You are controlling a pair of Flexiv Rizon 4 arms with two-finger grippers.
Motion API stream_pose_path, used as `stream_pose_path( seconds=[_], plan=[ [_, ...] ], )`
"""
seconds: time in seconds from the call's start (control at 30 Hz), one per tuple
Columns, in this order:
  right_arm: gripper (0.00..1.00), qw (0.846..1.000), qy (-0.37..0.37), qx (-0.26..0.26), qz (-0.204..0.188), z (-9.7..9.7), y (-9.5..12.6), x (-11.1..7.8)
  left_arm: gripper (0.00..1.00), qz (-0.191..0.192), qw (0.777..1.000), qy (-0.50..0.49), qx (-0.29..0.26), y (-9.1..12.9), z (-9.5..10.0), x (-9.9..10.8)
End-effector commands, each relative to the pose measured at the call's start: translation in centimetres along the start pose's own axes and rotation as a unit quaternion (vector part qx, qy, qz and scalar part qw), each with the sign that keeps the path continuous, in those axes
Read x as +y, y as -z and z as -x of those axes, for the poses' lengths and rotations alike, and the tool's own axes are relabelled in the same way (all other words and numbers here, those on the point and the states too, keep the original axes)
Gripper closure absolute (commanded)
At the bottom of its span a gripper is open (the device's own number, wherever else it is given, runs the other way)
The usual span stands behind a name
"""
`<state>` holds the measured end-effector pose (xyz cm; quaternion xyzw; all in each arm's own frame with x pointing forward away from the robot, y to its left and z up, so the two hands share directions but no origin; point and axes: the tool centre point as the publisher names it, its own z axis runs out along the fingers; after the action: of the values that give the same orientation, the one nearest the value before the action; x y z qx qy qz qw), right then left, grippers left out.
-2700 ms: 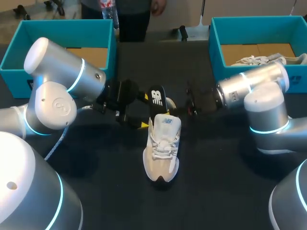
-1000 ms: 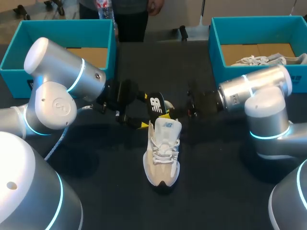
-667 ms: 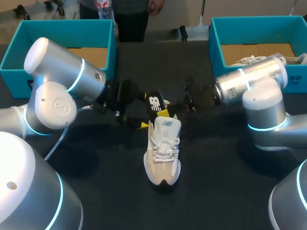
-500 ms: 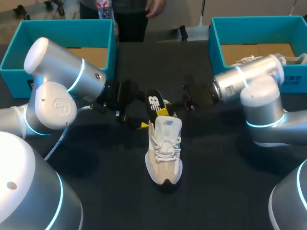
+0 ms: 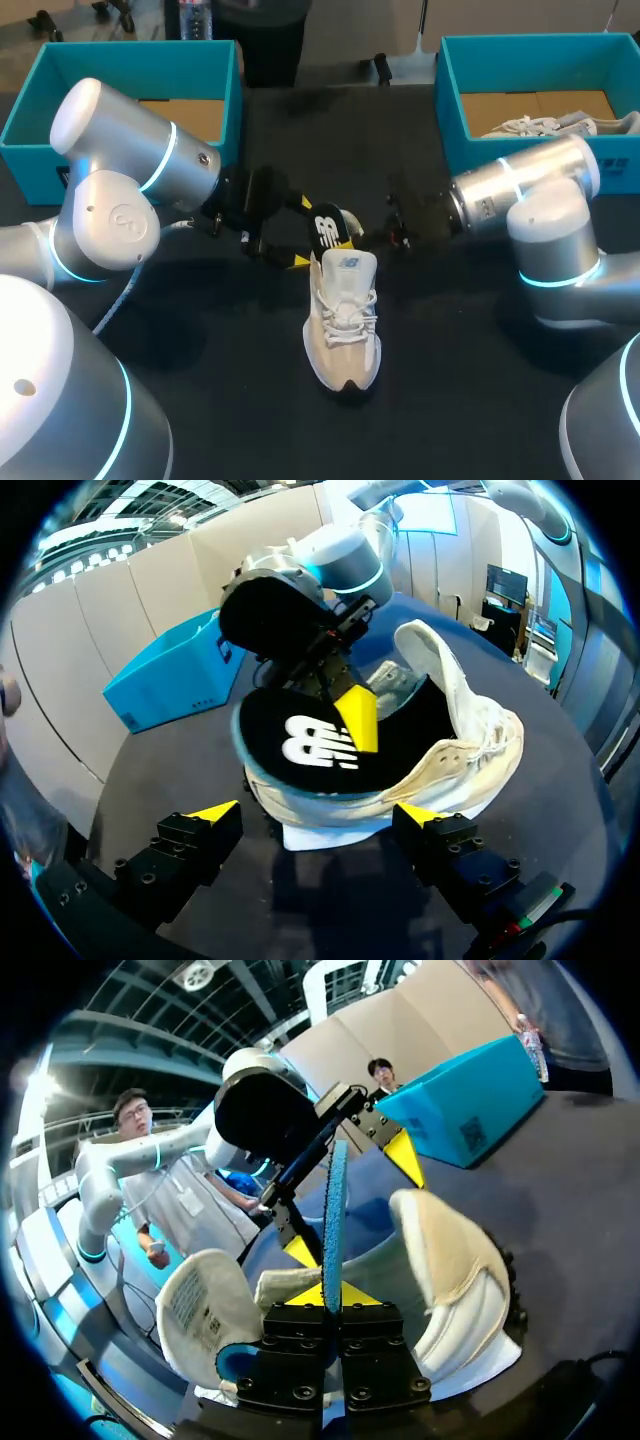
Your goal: Take the shoe out of the shoebox, open the shoe tongue, remove and reinsert the insole, then place the shoe into the shoebox
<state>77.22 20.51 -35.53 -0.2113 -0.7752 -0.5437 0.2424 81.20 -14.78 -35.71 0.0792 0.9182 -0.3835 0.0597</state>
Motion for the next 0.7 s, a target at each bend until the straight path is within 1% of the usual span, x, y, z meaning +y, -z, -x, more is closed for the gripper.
stream_pose_path(
  seconds=[0.03, 0.13, 0.33, 0.4, 0.5, 0.57, 0.6, 0.7],
  plan=[
    [1.0, 1.0, -0.009, -0.006, 0.005, -0.8, -0.7, -1.2, 0.0, 0.001, 1.0, 0.0, 0.0, -0.1, 0.0, 0.0],
    [1.0, 1.0, -0.016, -0.003, 0.004, -1.0, -1.0, -1.8, 0.0, 0.001, 1.0, 0.0, 0.0, -0.1, 0.0, 0.0],
    [1.0, 1.0, -0.024, -0.004, 0.005, -1.5, -1.0, -2.2, 0.0, 0.001, 1.0, 0.0, 0.0, -0.1, 0.0, 0.0],
    [1.0, 1.0, -0.024, -0.006, 0.007, -1.5, -0.8, -2.0, 0.0, 0.001, 1.0, 0.0, 0.0, -0.1, 0.0, 0.0],
    [1.0, 1.0, -0.012, -0.01, 0.007, -1.3, -0.4, -1.1, 0.0, 0.001, 1.0, 0.0, 0.0, -0.1, 0.0, 0.0],
    [0.78, 1.0, -0.003, -0.011, 0.004, -1.2, -0.2, -0.4, 0.0, 0.001, 1.0, 0.0, 0.0, -0.1, 0.0, 0.0],
    [0.78, 1.0, 0.001, -0.012, 0.002, -1.1, 0.0, -0.1, 0.0, 0.001, 1.0, 0.0, 0.0, -0.1, 0.0, 0.0],
    [0.74, 1.0, 0.011, -0.012, -0.001, -0.8, 0.3, 0.8, 0.0, 0.001, 1.0, 0.0, 0.0, -0.1, 0.0, 0.0]
  ],
)
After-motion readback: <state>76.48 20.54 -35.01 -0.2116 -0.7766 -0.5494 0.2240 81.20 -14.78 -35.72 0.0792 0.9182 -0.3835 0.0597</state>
